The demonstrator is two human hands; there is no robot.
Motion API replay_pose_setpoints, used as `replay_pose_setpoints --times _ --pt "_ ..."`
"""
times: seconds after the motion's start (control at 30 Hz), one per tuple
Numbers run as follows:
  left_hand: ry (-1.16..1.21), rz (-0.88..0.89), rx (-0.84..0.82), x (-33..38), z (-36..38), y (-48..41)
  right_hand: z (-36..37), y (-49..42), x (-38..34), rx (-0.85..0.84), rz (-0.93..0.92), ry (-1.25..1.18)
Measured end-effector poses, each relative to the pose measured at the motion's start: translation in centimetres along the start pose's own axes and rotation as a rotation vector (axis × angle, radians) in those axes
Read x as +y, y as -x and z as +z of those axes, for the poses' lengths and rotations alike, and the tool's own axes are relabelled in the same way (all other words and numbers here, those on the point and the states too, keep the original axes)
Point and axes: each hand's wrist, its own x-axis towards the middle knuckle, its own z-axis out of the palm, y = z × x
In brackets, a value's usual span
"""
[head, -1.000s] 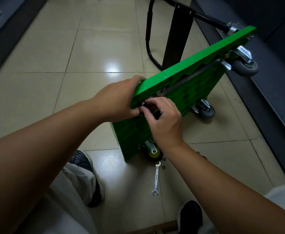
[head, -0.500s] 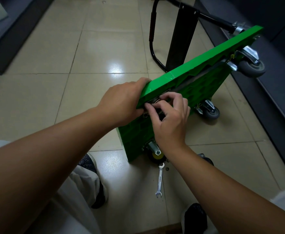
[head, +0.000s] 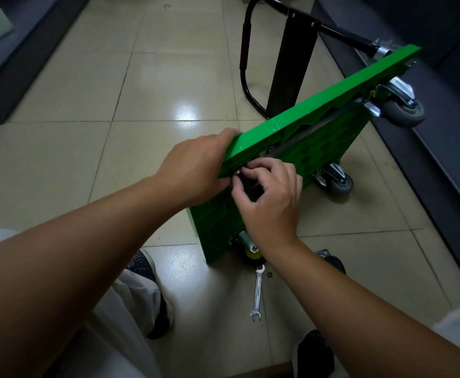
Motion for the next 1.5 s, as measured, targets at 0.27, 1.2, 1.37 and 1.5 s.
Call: replay_pose_setpoints --times 0.27,1.2,1.37,1.5 --pt "-0.007 -0.001 -0.002 0.1 -0.1 0.0 -0.2 -0.1 -0.1 -0.029 0.051 -0.047" --pt "0.001 -0.044 -0.009 -1.5 0.2 0.1 -0.7 -5.9 3.1 -0.421 0.805 -0.593" --pt "-0.027 -0.121 0.030 -2.0 -0.3 0.4 0.6 -6.7 2.6 -0.477 0.766 -0.615" --pt "-0.058 -0.187 0.048 -2.0 -0.3 0.7 1.6 -7.5 2.6 -0.516 0.736 -0.638"
